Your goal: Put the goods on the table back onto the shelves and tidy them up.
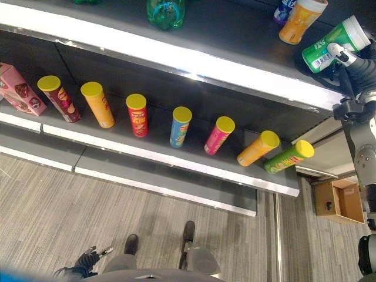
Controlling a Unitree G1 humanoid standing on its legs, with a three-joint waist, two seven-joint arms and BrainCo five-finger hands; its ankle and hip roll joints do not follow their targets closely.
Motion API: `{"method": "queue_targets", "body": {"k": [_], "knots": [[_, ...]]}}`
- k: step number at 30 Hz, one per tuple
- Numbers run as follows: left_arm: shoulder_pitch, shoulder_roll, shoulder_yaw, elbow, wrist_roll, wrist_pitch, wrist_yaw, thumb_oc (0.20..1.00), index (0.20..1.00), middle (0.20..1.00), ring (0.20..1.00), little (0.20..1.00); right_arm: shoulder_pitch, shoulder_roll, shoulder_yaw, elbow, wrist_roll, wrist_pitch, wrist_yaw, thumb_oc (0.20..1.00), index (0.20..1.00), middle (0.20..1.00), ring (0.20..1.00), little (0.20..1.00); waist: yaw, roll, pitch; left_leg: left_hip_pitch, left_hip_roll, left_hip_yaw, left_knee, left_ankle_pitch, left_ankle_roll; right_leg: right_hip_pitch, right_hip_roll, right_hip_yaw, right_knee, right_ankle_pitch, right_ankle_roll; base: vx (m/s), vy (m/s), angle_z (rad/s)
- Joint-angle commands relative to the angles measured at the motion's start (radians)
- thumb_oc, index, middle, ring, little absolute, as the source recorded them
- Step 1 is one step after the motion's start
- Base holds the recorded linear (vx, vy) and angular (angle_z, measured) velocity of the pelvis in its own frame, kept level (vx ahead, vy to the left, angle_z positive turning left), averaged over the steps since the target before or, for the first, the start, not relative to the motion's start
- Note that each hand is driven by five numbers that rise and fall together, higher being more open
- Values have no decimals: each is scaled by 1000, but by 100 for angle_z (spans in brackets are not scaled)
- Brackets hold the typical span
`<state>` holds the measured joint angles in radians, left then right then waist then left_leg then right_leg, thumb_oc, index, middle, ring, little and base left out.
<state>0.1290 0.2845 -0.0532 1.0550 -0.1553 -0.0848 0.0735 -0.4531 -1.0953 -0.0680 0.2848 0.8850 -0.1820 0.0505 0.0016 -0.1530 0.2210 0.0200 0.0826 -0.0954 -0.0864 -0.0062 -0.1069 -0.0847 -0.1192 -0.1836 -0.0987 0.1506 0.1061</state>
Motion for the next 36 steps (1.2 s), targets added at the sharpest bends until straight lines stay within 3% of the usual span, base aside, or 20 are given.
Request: {"method": "queue_targets", "body": {"k": [1, 36], "knots": [[-2, 53, -33, 14, -40, -18, 3, 1000, 1000, 1000, 1000, 1000, -55, -53, 7, -16, 58, -35, -5, 200, 200, 200, 200, 200, 22, -22, -2, -1, 3, 53, 15, -43, -1, 56, -67, 1, 77, -144, 101, 0, 0, 0], [-9, 62, -29, 17, -42, -21, -7, 1000, 1000, 1000, 1000, 1000, -19, -75, 38, -5, 97, 3, 51, 200, 200, 200, 200, 200, 19, -44, 11, -9, 1, 66, 12, -40, -4, 45, -69, 13, 76, -137, 104, 0, 1, 0]]}}
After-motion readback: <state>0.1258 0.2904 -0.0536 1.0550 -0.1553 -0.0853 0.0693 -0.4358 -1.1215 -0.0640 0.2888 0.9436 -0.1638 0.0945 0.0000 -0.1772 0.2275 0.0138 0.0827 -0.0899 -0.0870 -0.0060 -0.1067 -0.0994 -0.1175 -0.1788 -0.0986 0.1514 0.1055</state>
